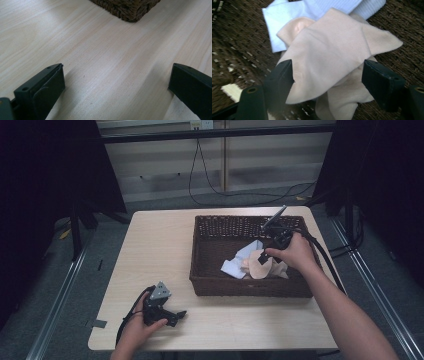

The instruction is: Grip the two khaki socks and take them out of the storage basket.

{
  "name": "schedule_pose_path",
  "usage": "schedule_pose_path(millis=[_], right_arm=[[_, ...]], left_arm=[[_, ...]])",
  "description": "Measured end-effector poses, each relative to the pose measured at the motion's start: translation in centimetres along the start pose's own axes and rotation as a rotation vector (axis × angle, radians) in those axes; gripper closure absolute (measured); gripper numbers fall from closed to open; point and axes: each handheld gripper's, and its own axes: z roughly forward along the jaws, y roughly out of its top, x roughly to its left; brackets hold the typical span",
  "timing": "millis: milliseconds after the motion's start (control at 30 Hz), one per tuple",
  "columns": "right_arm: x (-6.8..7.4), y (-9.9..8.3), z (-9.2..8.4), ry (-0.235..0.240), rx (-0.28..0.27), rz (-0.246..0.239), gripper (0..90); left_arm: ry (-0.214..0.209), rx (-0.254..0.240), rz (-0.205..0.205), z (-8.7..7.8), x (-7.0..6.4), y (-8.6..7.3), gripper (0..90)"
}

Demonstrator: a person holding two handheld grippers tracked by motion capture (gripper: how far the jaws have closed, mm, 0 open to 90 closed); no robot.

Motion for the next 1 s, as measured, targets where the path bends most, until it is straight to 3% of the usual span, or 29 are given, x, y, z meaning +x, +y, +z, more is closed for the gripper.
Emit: schedule_pose_path(millis=[133, 233, 400, 500, 667, 833, 967, 1000], right_arm=[[-0.4, 0.1, 0.8, 0.009, 0.022, 0.004, 31.9], [-0.4, 0.1, 1.1, 0.014, 0.041, -0.003, 40.5], [-0.1, 0.2, 1.0, 0.052, 0.046, -0.019, 70.9], [-0.1, 0.1, 1.2, 0.062, 0.089, -0.04, 87.1], [-0.2, 0.0, 0.8, 0.059, 0.096, -0.054, 88.6], [-0.6, -0.1, -0.8, 0.038, 0.075, -0.063, 88.7], [-0.5, 0.1, -3.6, 0.028, 0.035, -0.083, 88.7], [-0.3, 0.2, -5.0, 0.017, 0.03, -0.091, 88.7]], left_arm=[[0.0, 0.0, 0.0, 0.0, 0.0, 0.0, 0.0], [0.0, 0.0, 0.0, 0.0, 0.0, 0.0, 0.0], [-0.001, 0.003, 0.0, 0.0, 0.0, 0.0, 0.0], [-0.001, 0.002, 0.0, 0.0, 0.0, 0.0, 0.0], [-0.001, 0.002, 0.0, 0.0, 0.0, 0.0, 0.0], [0.0, 0.001, 0.002, 0.0, 0.0, 0.0, 0.0], [0.002, 0.001, 0.006, 0.0, 0.1, 0.0, 0.0], [0.002, 0.001, 0.007, 0.0, 0.1, 0.0, 0.0]])
